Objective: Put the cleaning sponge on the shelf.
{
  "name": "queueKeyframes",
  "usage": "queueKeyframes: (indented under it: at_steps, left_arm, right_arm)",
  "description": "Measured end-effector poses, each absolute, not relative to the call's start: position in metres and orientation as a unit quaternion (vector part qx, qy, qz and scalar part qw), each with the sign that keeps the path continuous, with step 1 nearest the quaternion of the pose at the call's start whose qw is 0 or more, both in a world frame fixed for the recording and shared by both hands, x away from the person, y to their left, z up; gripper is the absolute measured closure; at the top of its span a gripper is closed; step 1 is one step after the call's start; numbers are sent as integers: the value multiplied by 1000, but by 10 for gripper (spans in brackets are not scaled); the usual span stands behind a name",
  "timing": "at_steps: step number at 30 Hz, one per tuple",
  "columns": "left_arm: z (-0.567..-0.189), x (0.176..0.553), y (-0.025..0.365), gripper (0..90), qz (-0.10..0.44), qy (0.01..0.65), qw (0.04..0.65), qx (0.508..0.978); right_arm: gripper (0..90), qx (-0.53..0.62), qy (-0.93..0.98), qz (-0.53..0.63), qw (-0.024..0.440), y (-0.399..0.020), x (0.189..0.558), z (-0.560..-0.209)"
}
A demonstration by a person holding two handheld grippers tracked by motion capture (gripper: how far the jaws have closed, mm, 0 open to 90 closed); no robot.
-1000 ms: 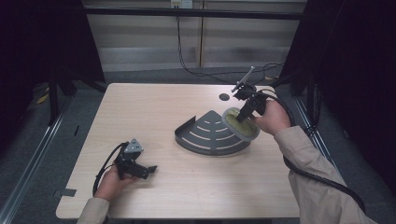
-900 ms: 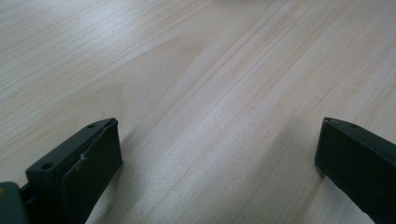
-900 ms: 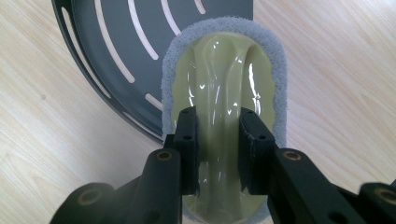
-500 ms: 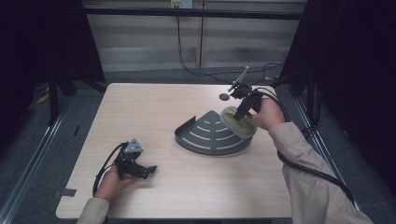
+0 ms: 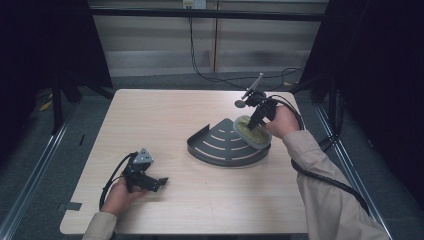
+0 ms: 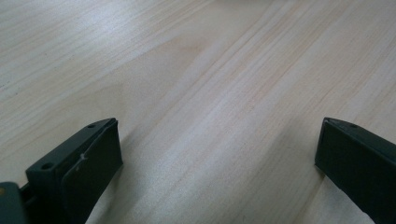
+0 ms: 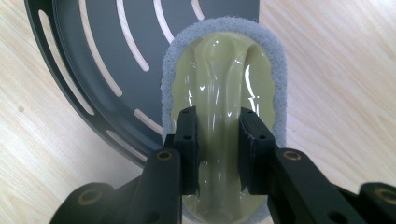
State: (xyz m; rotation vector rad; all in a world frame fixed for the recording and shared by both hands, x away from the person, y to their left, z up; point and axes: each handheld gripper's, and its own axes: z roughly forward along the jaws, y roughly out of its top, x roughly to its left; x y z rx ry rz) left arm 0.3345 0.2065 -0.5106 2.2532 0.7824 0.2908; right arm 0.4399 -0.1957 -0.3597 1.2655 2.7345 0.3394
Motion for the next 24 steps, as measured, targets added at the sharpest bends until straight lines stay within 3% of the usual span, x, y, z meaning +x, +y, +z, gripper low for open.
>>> queueKeyframes:
  at_steps: [24]
  left_arm:
    - [-511,335,206,0,114,304,362,874]
  right_arm:
    - [721,424,898,115,30,-190,450,-391]
